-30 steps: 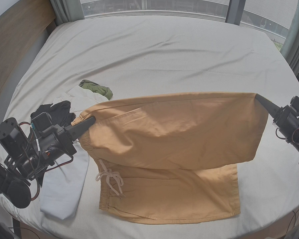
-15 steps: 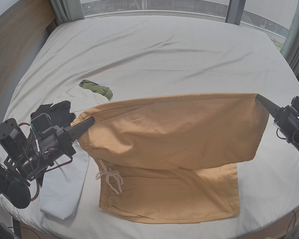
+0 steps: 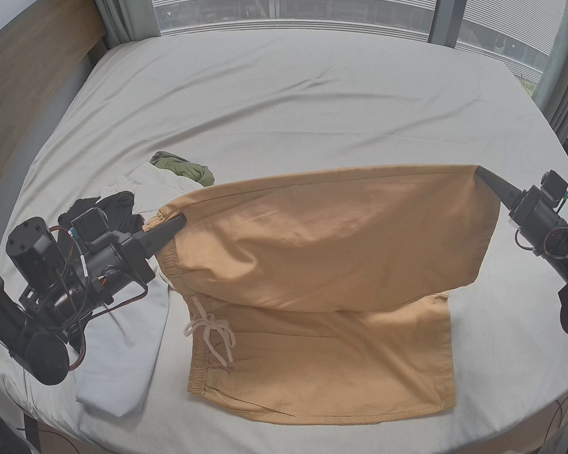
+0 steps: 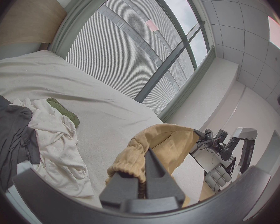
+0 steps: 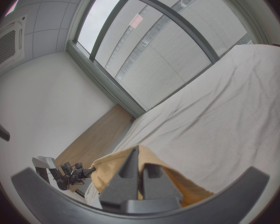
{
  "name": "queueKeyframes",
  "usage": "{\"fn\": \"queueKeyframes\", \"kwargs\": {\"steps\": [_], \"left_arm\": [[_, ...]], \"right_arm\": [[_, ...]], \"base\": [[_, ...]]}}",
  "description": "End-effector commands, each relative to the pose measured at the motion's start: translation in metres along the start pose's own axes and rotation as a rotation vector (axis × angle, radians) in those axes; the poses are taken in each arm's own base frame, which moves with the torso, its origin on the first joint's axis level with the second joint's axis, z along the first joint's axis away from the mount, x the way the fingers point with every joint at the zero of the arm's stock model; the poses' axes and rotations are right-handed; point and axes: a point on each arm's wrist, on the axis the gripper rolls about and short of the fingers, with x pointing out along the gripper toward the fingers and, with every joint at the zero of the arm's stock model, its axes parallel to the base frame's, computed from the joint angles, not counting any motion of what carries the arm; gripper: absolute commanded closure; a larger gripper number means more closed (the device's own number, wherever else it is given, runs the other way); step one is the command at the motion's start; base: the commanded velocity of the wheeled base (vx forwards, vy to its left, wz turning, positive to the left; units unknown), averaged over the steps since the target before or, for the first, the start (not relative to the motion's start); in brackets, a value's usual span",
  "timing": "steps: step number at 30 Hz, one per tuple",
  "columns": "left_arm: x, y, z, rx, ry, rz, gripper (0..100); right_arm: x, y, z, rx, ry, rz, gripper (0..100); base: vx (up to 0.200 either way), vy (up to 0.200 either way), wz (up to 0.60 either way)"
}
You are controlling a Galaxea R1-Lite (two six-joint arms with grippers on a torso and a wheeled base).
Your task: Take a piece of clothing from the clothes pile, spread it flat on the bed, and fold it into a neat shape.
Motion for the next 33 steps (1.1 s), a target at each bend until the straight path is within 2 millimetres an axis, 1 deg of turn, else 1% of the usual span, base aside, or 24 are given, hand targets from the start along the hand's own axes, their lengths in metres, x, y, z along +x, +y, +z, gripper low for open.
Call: {"fn": "queueKeyframes", "kwargs": {"steps": [1, 2, 4, 8, 9, 17, 18, 23, 27, 33], "left_arm": [[0.010, 0.011, -0.008, -0.009, 0.012, 0.022, 100], [0.011, 0.012, -0.007, -0.009, 0.007, 0.027, 100], [0.013, 0.013, -0.007, -0.010, 0.006, 0.029, 100], [0.015, 0.015, -0.008, -0.012, 0.004, 0.032, 100], [0.017, 0.017, -0.010, -0.010, 0.006, 0.035, 100], [0.029, 0.028, -0.017, -0.018, 0.018, 0.042, 100], [0.034, 0.033, -0.020, -0.018, 0.018, 0.047, 100], [0.041, 0.044, -0.024, -0.017, 0.007, 0.083, 100], [0.045, 0.047, -0.023, -0.016, -0.001, 0.080, 100], [0.053, 0.056, -0.024, -0.014, -0.017, 0.095, 100]], "right_arm": [[0.008, -0.016, -0.008, 0.021, 0.023, -0.025, 100], [0.008, -0.016, -0.008, 0.021, 0.023, -0.025, 100], [0.011, -0.024, -0.009, 0.023, 0.024, -0.037, 100], [0.015, -0.031, -0.010, 0.025, 0.026, -0.042, 100], [0.018, -0.035, -0.011, 0.027, 0.027, -0.044, 100], [0.028, -0.046, -0.015, 0.030, 0.031, -0.047, 100], [0.031, -0.050, -0.016, 0.031, 0.032, -0.048, 100], [0.037, -0.059, -0.020, 0.037, 0.038, -0.053, 100], [0.042, -0.067, -0.019, 0.031, 0.032, -0.053, 100], [0.050, -0.074, -0.019, 0.022, 0.023, -0.046, 100]], "base": [[0.000, 0.000, 0.00], [0.000, 0.000, 0.00], [0.000, 0.000, 0.00], [0.000, 0.000, 0.00], [0.000, 0.000, 0.00], [0.000, 0.000, 0.00], [0.000, 0.000, 0.00], [0.000, 0.000, 0.00], [0.000, 0.000, 0.00], [0.000, 0.000, 0.00]]}}
